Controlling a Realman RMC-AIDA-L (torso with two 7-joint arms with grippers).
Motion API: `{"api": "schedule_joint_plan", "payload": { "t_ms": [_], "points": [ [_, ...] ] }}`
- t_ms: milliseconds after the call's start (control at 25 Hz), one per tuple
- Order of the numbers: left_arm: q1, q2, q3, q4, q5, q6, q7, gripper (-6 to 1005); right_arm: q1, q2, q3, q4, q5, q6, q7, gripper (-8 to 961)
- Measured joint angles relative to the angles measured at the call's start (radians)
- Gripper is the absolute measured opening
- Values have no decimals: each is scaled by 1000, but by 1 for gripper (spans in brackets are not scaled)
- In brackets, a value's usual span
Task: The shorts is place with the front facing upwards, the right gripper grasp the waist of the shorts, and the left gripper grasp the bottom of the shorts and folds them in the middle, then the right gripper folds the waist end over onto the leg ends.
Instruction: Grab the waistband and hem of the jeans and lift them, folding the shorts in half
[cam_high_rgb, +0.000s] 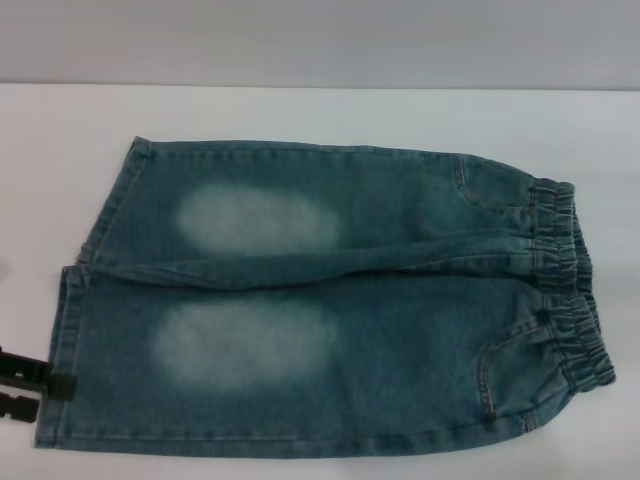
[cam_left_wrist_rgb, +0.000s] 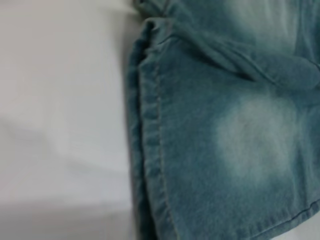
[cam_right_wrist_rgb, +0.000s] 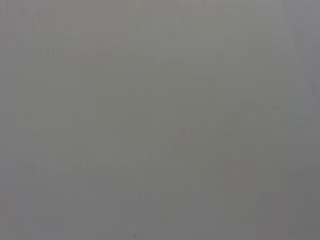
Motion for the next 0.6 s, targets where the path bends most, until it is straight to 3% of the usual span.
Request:
{"api": "schedule_joint_plan", "payload": {
  "t_ms": [600],
  "points": [
    [26,3,0,-29,9,-28,6,785,8,-10,0,2,-1,2,1,502]
  ]
}}
